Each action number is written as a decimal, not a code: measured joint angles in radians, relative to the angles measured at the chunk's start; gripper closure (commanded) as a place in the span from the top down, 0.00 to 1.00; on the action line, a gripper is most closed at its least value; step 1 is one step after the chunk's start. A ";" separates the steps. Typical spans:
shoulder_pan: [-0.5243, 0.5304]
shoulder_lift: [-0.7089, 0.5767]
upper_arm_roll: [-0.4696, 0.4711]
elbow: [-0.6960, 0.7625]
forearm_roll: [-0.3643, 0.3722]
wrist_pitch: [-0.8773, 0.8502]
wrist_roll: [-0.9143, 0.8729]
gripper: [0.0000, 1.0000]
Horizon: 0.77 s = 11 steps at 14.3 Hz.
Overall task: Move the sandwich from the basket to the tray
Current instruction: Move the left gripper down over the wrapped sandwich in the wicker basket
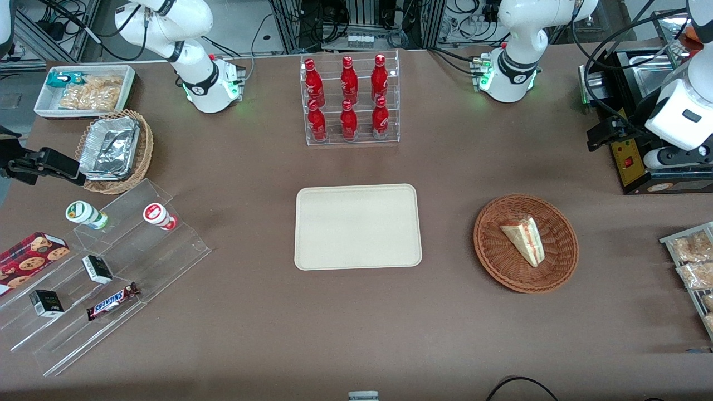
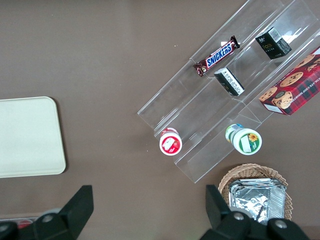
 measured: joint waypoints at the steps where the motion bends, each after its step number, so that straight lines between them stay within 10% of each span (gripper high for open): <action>1: 0.000 0.000 0.000 0.001 -0.001 -0.005 0.000 1.00; 11: 0.022 0.158 0.016 -0.078 -0.001 0.122 -0.003 1.00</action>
